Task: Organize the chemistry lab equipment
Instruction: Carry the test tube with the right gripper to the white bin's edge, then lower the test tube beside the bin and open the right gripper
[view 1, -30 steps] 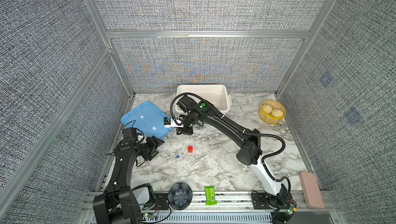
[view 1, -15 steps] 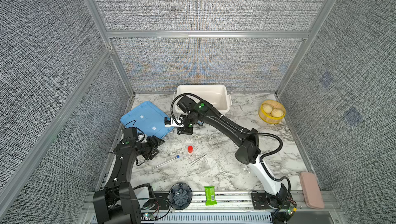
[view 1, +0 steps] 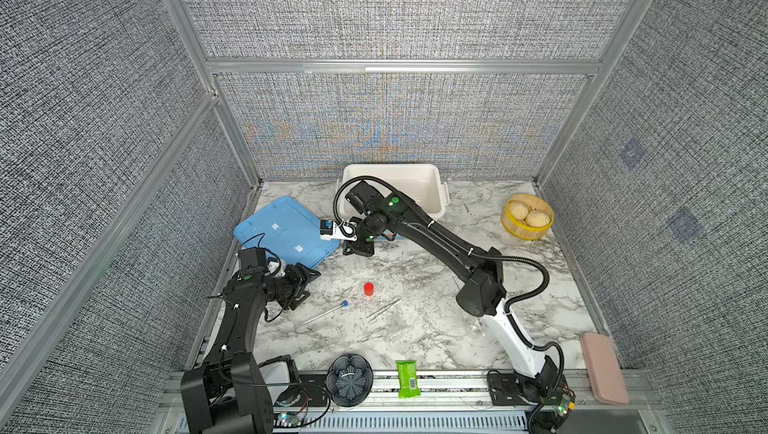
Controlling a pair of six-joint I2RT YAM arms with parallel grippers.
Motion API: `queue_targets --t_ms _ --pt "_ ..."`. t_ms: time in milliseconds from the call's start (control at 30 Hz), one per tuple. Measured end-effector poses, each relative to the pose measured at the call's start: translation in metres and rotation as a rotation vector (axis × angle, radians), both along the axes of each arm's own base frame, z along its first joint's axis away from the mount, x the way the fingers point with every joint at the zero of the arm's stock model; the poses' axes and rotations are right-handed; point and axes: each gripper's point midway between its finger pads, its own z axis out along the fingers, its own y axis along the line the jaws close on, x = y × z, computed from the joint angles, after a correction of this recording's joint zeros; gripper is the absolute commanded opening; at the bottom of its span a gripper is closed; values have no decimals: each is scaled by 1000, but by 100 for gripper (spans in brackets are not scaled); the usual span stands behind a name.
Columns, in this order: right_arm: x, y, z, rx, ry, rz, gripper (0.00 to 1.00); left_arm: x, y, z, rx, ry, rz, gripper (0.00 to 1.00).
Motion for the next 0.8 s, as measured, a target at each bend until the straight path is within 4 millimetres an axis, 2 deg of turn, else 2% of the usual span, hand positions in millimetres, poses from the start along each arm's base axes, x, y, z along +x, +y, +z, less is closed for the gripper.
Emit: queue_targets --t_ms 433,800 --pt "2 5 -15 -20 -12 8 12 0 0 1 1 -7 1 71" --pt "6 10 -23 -31 -51 7 28 -1 0 5 3 -19 5 70"
